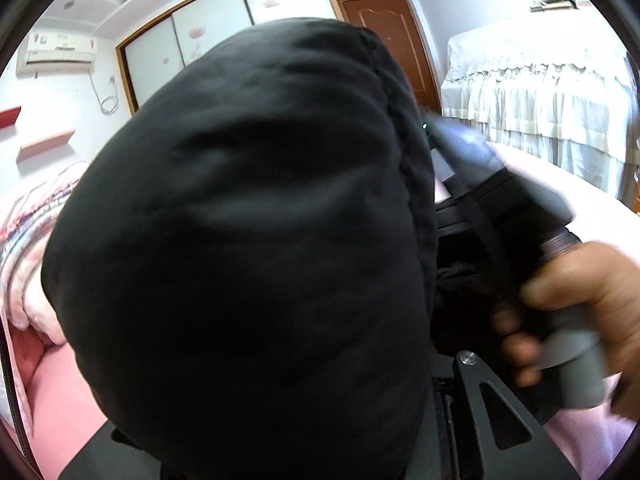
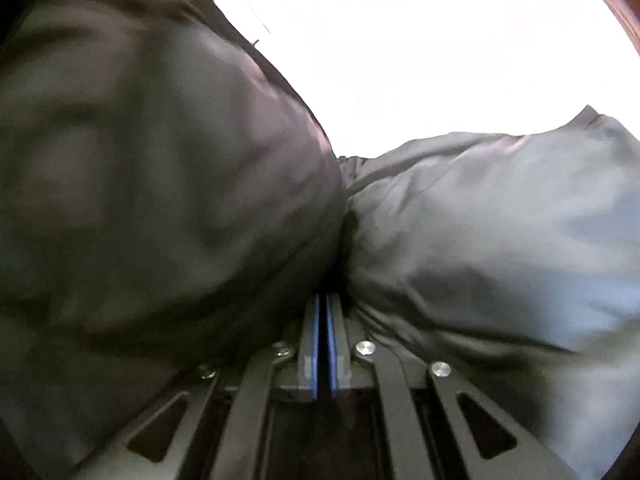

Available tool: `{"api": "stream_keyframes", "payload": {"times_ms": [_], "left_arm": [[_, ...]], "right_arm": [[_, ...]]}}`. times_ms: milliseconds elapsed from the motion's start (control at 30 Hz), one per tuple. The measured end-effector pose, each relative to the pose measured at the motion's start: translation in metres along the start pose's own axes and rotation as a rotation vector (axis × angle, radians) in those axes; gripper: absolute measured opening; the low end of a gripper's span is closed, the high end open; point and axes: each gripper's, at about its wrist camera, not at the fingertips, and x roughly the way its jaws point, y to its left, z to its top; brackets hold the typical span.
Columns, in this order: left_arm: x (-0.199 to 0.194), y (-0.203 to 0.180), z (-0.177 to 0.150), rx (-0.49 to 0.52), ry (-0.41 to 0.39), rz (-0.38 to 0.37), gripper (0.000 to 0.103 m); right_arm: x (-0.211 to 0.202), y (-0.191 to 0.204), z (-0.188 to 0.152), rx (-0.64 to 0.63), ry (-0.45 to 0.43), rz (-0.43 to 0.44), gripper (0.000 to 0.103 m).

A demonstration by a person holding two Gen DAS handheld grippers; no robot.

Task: Fold large clothes

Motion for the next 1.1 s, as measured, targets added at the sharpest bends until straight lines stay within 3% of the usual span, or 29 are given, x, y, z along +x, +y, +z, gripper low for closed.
{"api": "stream_keyframes", "payload": {"times_ms": [67,200,300,367,433,633,700,767,800,933,1100], "left_arm": [[0.009,0.005,0.005,0.034,-0.001,0.005,0.023],[0.009,-0.028,0.016,0.163,0.002,0.029,0.023],[0.016,-0.061,0.019,0.310,-0.001,0.054,0.023],[0.024,-0.076,0.022,0.412,-0.003,0.070,0.024],[0.031,-0.103,0.018,0.533,-0.002,0.085,0.025],[0.058,-0.167,-0.002,0.812,0.025,0.105,0.030],[0.069,-0.183,-0.008,0.883,0.035,0.119,0.034],[0.081,-0.198,-0.014,0.950,0.043,0.137,0.037],[0.085,-0.203,-0.016,0.971,0.042,0.146,0.038],[0.102,-0.217,-0.022,1.039,0.047,0.162,0.038],[0.115,-0.224,-0.031,1.109,0.040,0.173,0.038]], "right_arm": [[-0.026,-0.003,-0.004,-0.039,-0.025,-0.020,0.005],[-0.076,-0.028,-0.021,-0.082,-0.035,-0.070,0.005],[-0.097,-0.046,-0.026,-0.095,-0.031,-0.111,0.005],[-0.112,-0.055,-0.052,-0.092,-0.030,-0.134,0.005],[-0.129,-0.068,-0.058,-0.075,-0.035,-0.153,0.005],[-0.159,-0.096,-0.056,-0.024,-0.061,-0.204,0.005],[-0.171,-0.108,-0.060,-0.013,-0.062,-0.212,0.011],[-0.184,-0.122,-0.063,-0.010,-0.071,-0.224,0.033],[-0.192,-0.125,-0.065,-0.008,-0.083,-0.230,0.036],[-0.214,-0.128,-0.076,-0.008,-0.114,-0.156,0.039],[-0.208,-0.102,-0.059,-0.030,-0.126,-0.055,0.047]]}}
